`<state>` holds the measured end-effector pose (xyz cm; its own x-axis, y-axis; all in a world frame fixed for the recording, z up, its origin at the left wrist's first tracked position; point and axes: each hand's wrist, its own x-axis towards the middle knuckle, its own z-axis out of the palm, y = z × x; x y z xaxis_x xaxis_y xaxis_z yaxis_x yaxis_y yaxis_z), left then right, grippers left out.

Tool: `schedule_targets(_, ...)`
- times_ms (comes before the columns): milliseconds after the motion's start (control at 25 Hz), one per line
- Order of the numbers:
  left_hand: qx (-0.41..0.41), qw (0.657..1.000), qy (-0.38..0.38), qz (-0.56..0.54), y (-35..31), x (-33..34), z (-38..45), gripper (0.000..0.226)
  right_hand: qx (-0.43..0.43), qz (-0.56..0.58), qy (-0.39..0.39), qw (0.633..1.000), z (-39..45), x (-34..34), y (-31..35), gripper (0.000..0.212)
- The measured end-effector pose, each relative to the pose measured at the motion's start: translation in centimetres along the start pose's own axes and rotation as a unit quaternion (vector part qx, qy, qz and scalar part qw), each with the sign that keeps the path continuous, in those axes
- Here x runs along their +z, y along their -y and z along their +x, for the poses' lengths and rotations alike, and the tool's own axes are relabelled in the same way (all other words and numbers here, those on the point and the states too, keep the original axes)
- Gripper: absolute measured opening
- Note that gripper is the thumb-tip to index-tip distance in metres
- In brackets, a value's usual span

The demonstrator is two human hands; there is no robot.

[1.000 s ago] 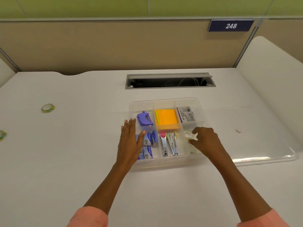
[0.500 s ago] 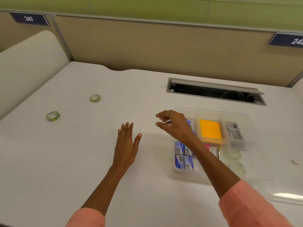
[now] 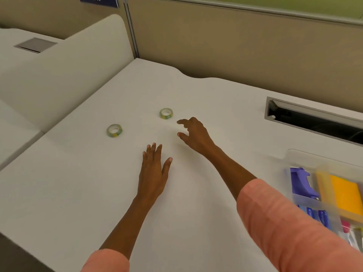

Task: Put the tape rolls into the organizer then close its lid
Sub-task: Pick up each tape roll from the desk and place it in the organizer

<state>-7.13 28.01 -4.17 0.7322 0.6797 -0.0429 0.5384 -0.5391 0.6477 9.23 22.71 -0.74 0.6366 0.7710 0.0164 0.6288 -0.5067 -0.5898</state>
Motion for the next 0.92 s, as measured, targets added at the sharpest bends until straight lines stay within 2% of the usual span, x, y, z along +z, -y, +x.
schedule_targets(160, -0.013, 1.000, 0.007, -0.004, 2.1, 0.3, 0.8, 0.059, -0.004, -0.100, 0.003, 0.995, 5.0, 2.8, 0.4, 0.045)
schedule_targets(360, 0.026, 1.000, -0.003, 0.004, 3.1, 0.6, 0.8, 0.058, -0.001, -0.187, 0.033, 0.982, 7.6, 4.5, 0.2, 0.043)
schedule_targets(560, 0.042, 0.999, 0.003, 0.020, 3.2, 0.7, 0.8, 0.058, -0.001, -0.147, -0.027, 0.989, 6.6, 3.8, 0.1, 0.034)
schedule_targets(720, 0.068, 0.997, -0.002, 0.019, 2.0, 0.8, 0.1, 0.058, 0.022, -0.081, -0.021, 0.996, 4.3, 2.5, -0.7, 0.024)
schedule_targets(920, 0.067, 0.998, 0.004, -0.010, -2.1, 1.2, -1.8, 0.058, 0.036, 0.049, -0.053, 0.997, -0.7, -0.1, -2.1, 0.043)
